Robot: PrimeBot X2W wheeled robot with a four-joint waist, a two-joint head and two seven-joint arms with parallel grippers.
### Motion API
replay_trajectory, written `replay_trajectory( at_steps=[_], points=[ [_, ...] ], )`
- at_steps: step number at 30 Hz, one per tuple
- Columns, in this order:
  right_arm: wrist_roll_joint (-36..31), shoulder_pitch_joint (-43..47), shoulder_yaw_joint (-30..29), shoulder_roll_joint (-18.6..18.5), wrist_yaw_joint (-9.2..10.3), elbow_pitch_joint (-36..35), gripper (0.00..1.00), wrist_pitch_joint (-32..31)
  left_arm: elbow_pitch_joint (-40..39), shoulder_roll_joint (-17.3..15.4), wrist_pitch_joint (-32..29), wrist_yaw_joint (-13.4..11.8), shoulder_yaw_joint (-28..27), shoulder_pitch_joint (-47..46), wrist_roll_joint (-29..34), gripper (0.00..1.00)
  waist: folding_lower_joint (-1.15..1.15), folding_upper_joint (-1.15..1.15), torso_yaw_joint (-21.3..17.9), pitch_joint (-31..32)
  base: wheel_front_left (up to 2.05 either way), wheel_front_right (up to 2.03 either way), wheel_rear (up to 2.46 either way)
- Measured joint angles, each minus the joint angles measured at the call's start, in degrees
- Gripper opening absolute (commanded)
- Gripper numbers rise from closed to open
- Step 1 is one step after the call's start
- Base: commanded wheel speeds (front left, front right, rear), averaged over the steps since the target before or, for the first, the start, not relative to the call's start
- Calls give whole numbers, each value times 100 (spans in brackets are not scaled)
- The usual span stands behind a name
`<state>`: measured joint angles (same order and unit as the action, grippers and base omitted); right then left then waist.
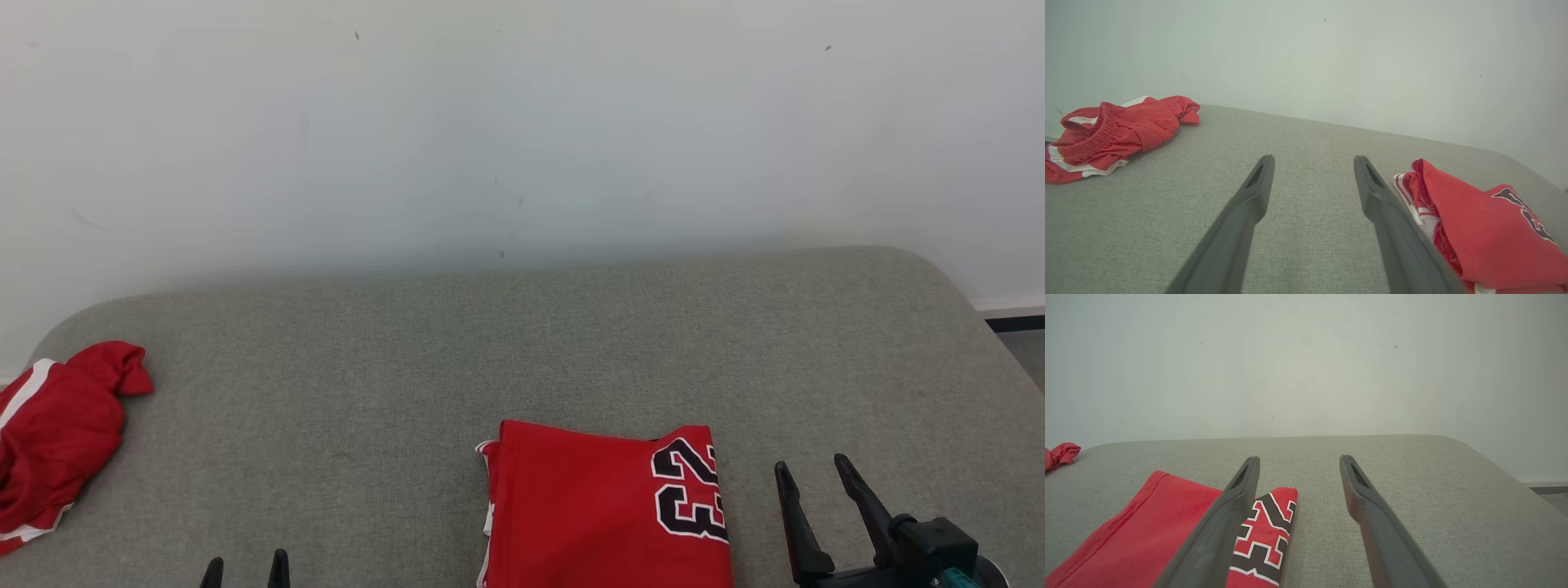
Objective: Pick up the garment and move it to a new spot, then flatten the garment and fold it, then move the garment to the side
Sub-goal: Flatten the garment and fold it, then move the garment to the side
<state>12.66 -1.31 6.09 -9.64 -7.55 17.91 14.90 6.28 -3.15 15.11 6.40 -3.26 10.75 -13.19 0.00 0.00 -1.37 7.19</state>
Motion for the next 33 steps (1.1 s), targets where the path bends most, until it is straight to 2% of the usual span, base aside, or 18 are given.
replay_trajectory(
  at_steps=[33],
  points=[
    [9,-28,-85,166,0,-229,100,8,241,-10,0,103,-102,-216,10,100,0,0,84,-193,0,0,0]
  ],
)
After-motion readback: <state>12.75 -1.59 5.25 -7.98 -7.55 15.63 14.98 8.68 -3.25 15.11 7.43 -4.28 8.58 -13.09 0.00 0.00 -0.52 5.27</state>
